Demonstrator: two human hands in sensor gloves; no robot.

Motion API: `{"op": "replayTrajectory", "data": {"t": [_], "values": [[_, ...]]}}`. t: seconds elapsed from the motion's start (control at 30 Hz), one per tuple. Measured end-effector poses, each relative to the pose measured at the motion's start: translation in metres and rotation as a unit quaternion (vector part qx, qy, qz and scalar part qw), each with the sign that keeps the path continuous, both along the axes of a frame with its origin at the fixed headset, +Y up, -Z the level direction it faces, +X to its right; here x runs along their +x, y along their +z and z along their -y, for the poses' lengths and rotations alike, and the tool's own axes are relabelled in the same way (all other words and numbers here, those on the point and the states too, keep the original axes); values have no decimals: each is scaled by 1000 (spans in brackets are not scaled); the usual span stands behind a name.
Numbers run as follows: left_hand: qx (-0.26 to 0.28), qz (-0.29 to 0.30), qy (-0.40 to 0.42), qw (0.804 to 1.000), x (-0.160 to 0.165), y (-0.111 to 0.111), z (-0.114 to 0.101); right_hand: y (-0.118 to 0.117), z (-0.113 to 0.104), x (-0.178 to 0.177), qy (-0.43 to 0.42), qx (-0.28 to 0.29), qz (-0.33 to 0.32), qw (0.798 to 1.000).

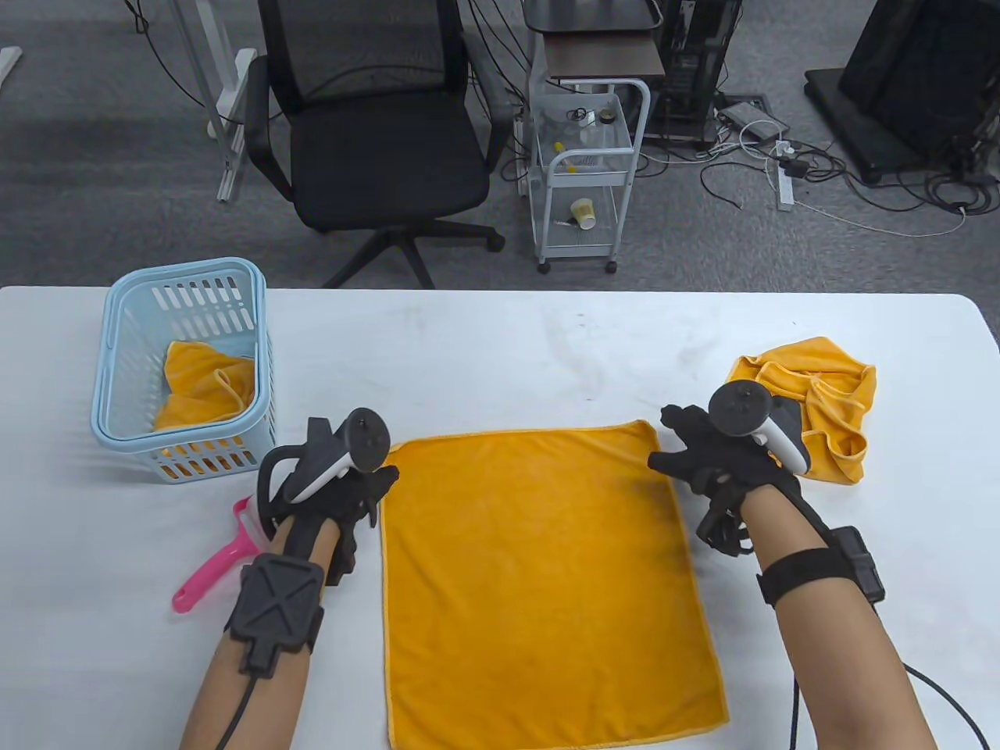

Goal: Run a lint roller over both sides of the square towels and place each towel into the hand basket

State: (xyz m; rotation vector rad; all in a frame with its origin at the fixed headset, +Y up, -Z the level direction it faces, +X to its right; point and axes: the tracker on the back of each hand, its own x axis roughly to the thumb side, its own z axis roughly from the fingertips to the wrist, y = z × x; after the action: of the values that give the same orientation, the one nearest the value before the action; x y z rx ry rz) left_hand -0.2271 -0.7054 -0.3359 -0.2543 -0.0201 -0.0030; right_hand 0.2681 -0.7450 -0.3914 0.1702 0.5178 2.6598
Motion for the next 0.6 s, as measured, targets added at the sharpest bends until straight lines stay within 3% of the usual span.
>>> {"op": "replayTrajectory", "data": {"t": [0.13, 0.27, 0.33, 0.53, 0.6], "values": [[-21, -11, -55, 998, -41, 41, -5, 36, 6, 5, 101, -8, -71, 992], [-84, -66, -107, 989, -83, 67, 14, 62, 18, 6, 160, -22, -104, 981], [-114, -92, -121, 982, -93, 71, 26, 68, 23, 4, 169, -18, -109, 979], [-134, -158, -54, 977, -98, 58, 54, 77, 40, -2, 186, 4, -110, 976], [-132, -160, -74, 975, -97, 53, 58, 78, 45, -1, 194, 3, -110, 975]]}}
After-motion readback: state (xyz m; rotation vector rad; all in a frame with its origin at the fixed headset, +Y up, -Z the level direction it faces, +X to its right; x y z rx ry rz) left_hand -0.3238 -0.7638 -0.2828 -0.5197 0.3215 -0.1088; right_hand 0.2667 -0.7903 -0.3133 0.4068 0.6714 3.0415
